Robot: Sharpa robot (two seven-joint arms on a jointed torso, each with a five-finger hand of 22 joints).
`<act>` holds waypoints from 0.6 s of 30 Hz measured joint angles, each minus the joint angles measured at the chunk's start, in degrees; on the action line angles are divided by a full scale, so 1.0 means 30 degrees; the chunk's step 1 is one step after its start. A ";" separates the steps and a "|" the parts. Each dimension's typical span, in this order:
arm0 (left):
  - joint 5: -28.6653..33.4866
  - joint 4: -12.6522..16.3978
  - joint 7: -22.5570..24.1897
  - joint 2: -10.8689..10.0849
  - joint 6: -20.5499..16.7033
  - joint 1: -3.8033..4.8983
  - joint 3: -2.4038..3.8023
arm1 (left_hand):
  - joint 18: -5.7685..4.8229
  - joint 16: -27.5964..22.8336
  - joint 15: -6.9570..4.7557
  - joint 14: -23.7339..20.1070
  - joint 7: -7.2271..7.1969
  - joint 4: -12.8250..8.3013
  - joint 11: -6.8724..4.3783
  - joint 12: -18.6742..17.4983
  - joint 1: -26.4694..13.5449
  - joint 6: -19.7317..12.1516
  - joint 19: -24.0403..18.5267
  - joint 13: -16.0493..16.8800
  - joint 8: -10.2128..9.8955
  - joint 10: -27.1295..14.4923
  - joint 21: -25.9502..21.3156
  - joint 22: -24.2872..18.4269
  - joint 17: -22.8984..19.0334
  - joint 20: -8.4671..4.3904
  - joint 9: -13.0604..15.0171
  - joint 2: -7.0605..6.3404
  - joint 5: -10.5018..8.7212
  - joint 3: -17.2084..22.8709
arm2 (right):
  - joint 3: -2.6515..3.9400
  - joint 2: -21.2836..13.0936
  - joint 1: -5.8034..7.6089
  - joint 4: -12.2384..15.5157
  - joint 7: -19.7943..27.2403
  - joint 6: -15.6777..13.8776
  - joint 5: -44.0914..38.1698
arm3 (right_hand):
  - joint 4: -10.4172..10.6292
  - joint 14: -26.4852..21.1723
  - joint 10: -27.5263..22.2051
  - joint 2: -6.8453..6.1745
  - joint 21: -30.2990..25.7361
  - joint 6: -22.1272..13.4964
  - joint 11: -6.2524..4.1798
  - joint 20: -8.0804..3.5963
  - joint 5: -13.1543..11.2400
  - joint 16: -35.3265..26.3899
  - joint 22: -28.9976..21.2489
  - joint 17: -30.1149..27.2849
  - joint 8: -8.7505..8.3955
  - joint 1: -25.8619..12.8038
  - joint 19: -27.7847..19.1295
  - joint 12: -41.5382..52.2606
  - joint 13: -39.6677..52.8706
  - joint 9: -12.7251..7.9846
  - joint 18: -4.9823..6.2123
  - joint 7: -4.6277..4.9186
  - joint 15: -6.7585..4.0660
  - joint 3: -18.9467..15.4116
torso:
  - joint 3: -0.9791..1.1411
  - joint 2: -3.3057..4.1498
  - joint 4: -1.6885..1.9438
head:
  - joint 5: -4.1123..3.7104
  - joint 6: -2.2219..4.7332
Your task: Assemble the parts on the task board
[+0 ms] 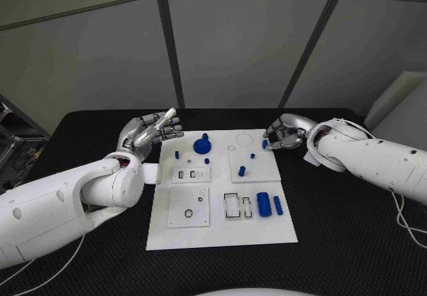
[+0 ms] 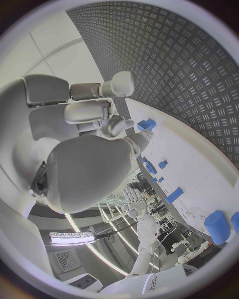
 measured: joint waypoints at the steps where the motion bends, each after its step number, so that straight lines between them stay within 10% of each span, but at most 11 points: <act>1: 0.0000 -0.0006 0.0000 0.0009 0.0000 0.0000 0.0000 | -0.0001 0.0000 0.0000 0.0000 0.0000 0.0000 0.0000 0.0000 0.0000 0.0000 0.0000 0.0000 0.0000 0.0000 0.0000 -0.0001 0.0000 0.0000 0.0000 0.0000 0.0000 0.0000 | 0.0000 0.0046 -0.0026 -0.0047 -0.0008 0.0020 -0.0017 | 0.0000 -0.0001 0.0054 0.0000 0.0000 0.0000 0.0055 0.0000 0.0000 0.0000 0.0000 0.0000 0.0019 0.0000 0.0001 0.0001 0.0024 -0.0001 -0.0001 0.0000 0.0000 0.0000 | 0.0002 0.0000 0.0000 | 0.0000 -0.0005; 18: 0.0000 -0.0037 0.0000 0.0020 0.0001 -0.0003 0.0001 | -0.0001 0.0000 0.0000 0.0000 0.0000 0.0001 0.0000 0.0001 0.0000 0.0000 0.0000 0.0000 0.0000 0.0000 0.0000 0.0002 0.0002 0.0000 0.0000 0.0000 0.0000 0.0000 | -0.0001 0.0426 -0.0195 -0.0585 -0.0131 0.0161 -0.0178 | 0.0000 0.0000 0.0204 0.0180 0.0000 0.0314 0.0068 0.0072 0.0094 0.0000 0.0120 -0.0002 0.0018 -0.0028 0.0073 0.0252 0.0292 -0.0004 -0.0001 0.0047 0.0001 0.0001 | 0.0000 -0.0007 -0.0002 | 0.0060 -0.0060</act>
